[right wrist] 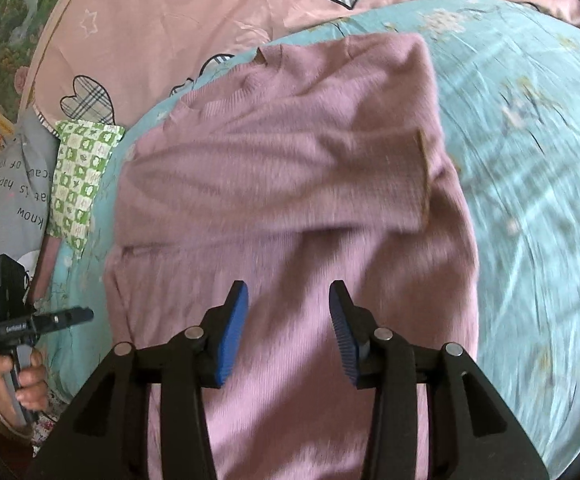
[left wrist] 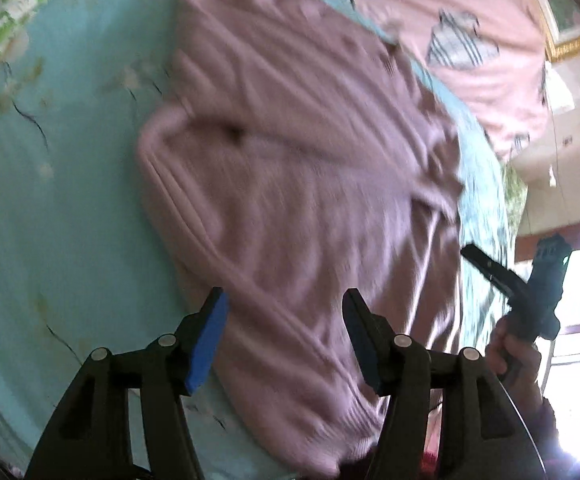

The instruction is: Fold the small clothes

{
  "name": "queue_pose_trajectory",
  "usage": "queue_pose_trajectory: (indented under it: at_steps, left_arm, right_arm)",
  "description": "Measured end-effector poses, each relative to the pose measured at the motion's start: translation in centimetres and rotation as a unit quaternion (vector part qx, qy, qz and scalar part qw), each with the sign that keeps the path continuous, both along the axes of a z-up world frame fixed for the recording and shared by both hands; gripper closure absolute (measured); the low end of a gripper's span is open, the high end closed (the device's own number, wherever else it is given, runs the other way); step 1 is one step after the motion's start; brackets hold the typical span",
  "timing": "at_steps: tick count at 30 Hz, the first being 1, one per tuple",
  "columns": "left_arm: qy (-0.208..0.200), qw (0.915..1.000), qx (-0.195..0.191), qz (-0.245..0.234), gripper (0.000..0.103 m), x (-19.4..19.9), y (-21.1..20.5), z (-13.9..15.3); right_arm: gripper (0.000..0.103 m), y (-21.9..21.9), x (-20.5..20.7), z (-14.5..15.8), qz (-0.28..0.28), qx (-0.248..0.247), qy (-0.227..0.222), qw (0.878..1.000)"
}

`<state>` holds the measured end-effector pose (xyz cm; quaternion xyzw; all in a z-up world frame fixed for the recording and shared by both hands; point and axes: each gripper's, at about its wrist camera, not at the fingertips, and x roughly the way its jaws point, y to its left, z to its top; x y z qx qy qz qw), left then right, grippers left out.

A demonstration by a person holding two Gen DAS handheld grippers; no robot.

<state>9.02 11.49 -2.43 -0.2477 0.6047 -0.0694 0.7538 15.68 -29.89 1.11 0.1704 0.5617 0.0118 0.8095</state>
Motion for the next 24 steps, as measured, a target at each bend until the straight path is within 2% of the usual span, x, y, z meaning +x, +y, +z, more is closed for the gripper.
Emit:
queue_pose_trajectory:
  at_steps: [5,10,15,19,24]
  left_arm:
    - [0.057,0.9969,0.008,-0.054,0.043,-1.0,-5.0,-1.4]
    - [0.079,0.9929,0.004,-0.088,0.040,-0.5,-8.4,-2.0]
    - [0.091,0.9884,0.041,-0.114,0.039,-0.4,-10.9,-2.8]
    - [0.109,0.9848,0.070,-0.117,0.034,-0.5,-11.7,-3.9]
    - [0.121,0.9799,0.100,-0.123,0.034,-0.7,-12.8,-6.0]
  right_arm:
    - [0.058,1.0,-3.5,0.5,-0.011,0.001,0.001,1.000]
    - [0.056,1.9,-6.6,1.2,-0.020,-0.001,-0.002,1.000]
    - [0.054,2.0,-9.3,1.7,-0.034,-0.006,-0.005,0.999]
    - [0.052,1.7,-10.9,1.9,-0.041,-0.012,-0.002,0.999]
    - [0.051,1.2,-12.2,2.2,-0.054,-0.015,-0.001,0.998]
